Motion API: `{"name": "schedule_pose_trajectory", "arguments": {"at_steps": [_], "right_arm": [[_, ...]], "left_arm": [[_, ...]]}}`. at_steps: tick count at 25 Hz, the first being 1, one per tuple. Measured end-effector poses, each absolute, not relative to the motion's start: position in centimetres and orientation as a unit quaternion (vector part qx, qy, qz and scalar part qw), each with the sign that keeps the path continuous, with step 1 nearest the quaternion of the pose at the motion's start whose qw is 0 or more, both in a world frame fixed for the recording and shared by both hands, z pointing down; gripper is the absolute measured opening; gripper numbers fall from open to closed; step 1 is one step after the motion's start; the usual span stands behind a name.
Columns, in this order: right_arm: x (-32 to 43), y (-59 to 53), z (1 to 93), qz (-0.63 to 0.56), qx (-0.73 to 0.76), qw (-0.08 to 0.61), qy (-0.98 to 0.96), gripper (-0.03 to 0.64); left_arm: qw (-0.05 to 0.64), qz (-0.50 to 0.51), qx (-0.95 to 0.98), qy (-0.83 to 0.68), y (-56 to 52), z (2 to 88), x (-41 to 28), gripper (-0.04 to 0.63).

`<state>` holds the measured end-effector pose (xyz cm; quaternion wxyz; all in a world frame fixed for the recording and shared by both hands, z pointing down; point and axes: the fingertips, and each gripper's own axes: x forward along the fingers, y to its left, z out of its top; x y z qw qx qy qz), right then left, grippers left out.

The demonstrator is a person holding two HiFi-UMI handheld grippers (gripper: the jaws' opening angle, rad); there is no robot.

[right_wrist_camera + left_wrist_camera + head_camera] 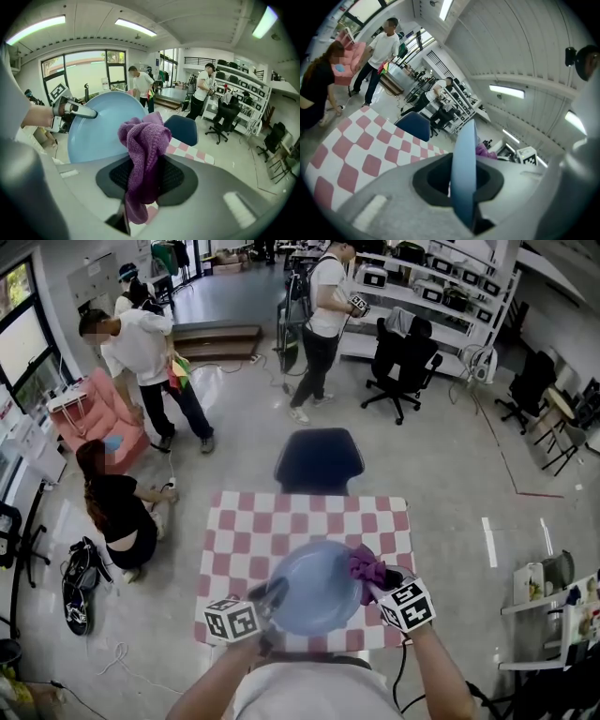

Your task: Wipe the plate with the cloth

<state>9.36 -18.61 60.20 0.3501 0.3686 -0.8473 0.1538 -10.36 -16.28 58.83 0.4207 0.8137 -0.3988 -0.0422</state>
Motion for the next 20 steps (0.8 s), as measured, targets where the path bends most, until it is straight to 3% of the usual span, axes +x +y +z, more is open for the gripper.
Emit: {"name": "schedule_pose_trajectory", "arguments": {"at_steps": [8,20], "right_arm": [[11.8,-20.5,58.4,0.160,0.415,0.327,-0.834,0.120],[11.8,-20.4,56.6,0.168,0.369,0.308,-0.861,0.121]], "left_arm": [[0.353,0.001,0.848,-0.395,-16.1,58.1,-10.8,0.037],[0.200,0.110,0.908,-0.352,-15.4,56.8,-8.6,0.037]]}}
